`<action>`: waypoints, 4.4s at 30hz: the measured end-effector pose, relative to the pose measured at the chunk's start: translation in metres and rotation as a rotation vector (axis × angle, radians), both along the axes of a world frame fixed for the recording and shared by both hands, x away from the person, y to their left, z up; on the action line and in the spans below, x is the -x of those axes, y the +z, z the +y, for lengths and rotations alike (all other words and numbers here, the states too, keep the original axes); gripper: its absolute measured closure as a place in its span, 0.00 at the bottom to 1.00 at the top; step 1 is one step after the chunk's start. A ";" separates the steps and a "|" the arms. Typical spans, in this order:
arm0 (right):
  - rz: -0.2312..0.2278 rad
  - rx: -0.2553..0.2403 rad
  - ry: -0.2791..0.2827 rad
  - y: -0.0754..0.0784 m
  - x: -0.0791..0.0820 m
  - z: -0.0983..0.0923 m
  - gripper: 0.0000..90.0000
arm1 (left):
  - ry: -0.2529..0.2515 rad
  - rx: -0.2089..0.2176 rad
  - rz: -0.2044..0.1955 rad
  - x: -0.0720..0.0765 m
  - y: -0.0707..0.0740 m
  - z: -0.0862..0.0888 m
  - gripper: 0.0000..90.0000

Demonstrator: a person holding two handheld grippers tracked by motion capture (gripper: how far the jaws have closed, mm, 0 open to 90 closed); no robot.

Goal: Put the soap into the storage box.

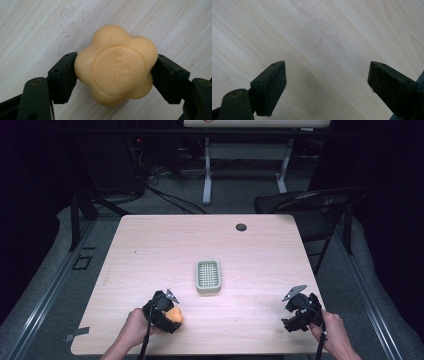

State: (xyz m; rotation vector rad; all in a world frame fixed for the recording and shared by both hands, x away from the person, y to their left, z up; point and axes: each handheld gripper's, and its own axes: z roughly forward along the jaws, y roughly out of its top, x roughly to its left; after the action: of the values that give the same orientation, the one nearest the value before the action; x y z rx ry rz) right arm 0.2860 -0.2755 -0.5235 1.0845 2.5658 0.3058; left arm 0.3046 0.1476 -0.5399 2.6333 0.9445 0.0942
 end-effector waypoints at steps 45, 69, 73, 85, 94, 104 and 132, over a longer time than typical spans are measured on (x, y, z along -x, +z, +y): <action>0.039 0.023 0.001 -0.004 -0.002 -0.001 0.17 | -0.005 -0.033 -0.035 -0.035 0.027 -0.015 0.30; 0.058 0.029 0.001 -0.006 -0.003 -0.002 0.17 | -0.035 -0.069 -0.053 -0.072 0.050 -0.037 0.30; 0.059 0.023 0.000 -0.006 -0.003 -0.002 0.17 | -0.041 -0.069 -0.058 -0.077 0.055 -0.042 0.30; 0.062 0.021 -0.002 -0.007 -0.003 -0.003 0.17 | -0.050 -0.073 -0.066 -0.092 0.062 -0.053 0.30; 0.066 0.026 -0.003 -0.008 -0.004 -0.003 0.17 | -0.045 -0.072 -0.066 -0.103 0.062 -0.058 0.30; 0.071 0.019 -0.003 -0.008 -0.003 -0.002 0.17 | -0.044 -0.078 -0.068 -0.115 0.063 -0.063 0.30; 0.075 0.026 -0.014 -0.009 -0.001 -0.003 0.17 | -0.081 -0.077 -0.069 -0.145 0.047 -0.098 0.30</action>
State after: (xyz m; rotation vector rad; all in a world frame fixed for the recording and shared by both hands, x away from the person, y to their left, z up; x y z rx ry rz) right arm 0.2874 -0.2786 -0.5322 1.1243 2.6189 0.2312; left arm 0.4495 0.0493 -0.4930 2.7163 0.8260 0.2040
